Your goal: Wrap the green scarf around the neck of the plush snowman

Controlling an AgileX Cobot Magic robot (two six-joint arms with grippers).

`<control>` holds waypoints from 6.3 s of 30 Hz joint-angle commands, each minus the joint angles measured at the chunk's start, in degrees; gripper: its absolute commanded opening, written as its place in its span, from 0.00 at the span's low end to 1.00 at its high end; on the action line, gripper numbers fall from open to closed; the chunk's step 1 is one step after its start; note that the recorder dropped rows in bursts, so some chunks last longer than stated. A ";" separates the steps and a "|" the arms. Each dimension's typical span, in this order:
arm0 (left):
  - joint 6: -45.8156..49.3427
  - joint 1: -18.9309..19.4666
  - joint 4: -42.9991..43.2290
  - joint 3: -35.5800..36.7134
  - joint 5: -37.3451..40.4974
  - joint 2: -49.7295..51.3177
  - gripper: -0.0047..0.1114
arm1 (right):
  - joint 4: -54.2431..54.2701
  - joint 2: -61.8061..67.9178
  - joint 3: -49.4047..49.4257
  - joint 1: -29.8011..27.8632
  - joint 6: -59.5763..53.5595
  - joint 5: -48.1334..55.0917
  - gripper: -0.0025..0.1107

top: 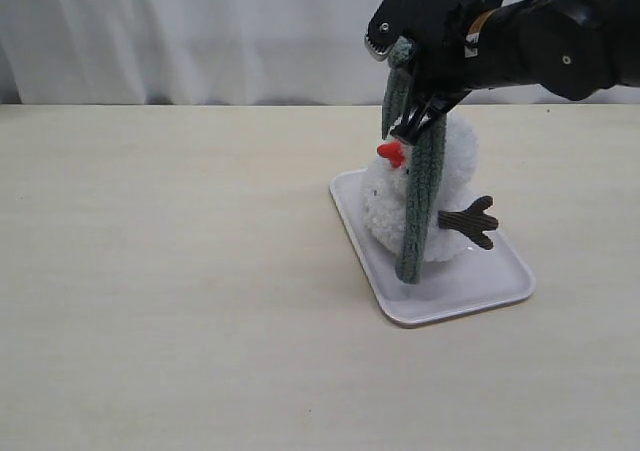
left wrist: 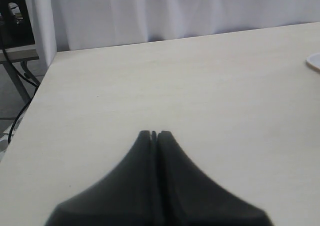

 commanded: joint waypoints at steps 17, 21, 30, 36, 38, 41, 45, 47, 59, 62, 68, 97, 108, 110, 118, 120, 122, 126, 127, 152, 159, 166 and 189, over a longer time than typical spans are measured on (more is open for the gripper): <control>-0.05 0.07 -0.04 0.18 -0.53 -0.10 0.04 | 1.37 0.61 -0.15 -2.88 12.98 6.13 0.53; -0.05 0.07 -0.04 0.18 -0.53 -0.10 0.04 | 4.74 0.61 -0.15 -2.88 18.27 8.77 0.57; -0.05 0.07 -0.04 0.18 -0.53 -0.10 0.04 | 7.72 0.61 -7.41 -2.88 26.11 26.41 0.57; -0.05 0.07 -0.04 0.18 -0.53 -0.10 0.04 | 13.46 0.61 -11.07 -2.88 26.24 31.05 0.57; -0.05 0.07 -0.04 0.18 -0.53 -0.10 0.04 | 13.49 0.61 -11.06 -2.88 26.24 31.05 0.57; -0.05 0.07 -0.04 0.18 -0.53 -0.10 0.04 | 13.22 0.61 -11.06 -2.88 26.24 31.05 0.56; -0.05 0.07 -0.04 0.18 -0.53 -0.10 0.04 | 11.72 0.61 -11.06 -3.02 26.34 31.05 0.40; -0.05 0.07 -0.04 0.18 -0.53 -0.10 0.04 | 11.72 0.61 -10.92 -3.02 26.34 31.19 0.29; -0.05 0.07 -0.04 0.18 -0.53 -0.10 0.04 | 10.62 1.19 -9.53 -3.02 26.34 27.61 0.06; -0.05 0.07 -0.04 0.18 -0.53 -0.10 0.04 | 9.80 1.19 -9.53 -3.02 26.34 25.23 0.06; -0.05 0.07 -0.04 0.18 -0.53 -0.10 0.04 | 10.26 1.19 -9.65 -3.02 26.78 27.80 0.12; -0.05 0.07 -0.04 0.18 -0.53 -0.10 0.04 | 15.16 3.07 -10.32 -3.02 26.77 34.45 0.06; -0.05 0.07 -0.04 0.18 -0.53 -0.10 0.04 | 14.30 -0.45 -13.34 -3.02 26.77 29.26 0.06; -0.05 0.07 -0.04 0.18 -0.53 -0.10 0.04 | 13.78 0.44 -13.34 -3.02 26.64 29.25 0.06; -0.05 0.07 -0.04 0.18 -0.53 -0.10 0.04 | 6.75 4.39 -13.34 -3.02 26.64 32.86 0.06; -0.05 0.07 -0.04 0.18 -0.53 -0.10 0.04 | 6.30 4.43 -13.34 -3.02 26.64 32.86 0.06; -0.05 0.07 -0.04 0.18 -0.53 -0.10 0.04 | 4.76 4.43 -13.34 -3.02 26.64 32.86 0.06; -0.05 0.07 -0.04 0.18 -0.53 -0.10 0.04 | -0.75 4.68 -13.20 -3.02 27.40 34.68 0.06; -0.05 0.07 -0.04 0.18 -0.53 -0.10 0.04 | -1.54 4.62 -13.20 -3.02 27.55 35.23 0.06; -0.05 0.07 -0.04 0.18 -0.53 -0.10 0.04 | -2.60 9.21 -13.20 -3.02 30.64 36.06 0.10; -0.05 0.07 -0.04 0.18 -0.53 -0.10 0.04 | -2.19 8.41 -13.54 -3.02 31.45 38.16 0.32; -0.05 0.07 -0.04 0.18 -0.53 -0.10 0.04 | -2.19 5.15 -13.54 -3.02 32.22 41.62 0.47; -0.05 0.07 -0.04 0.18 -0.53 -0.10 0.04 | 18.85 -3.44 -2.18 -3.02 16.66 38.78 0.06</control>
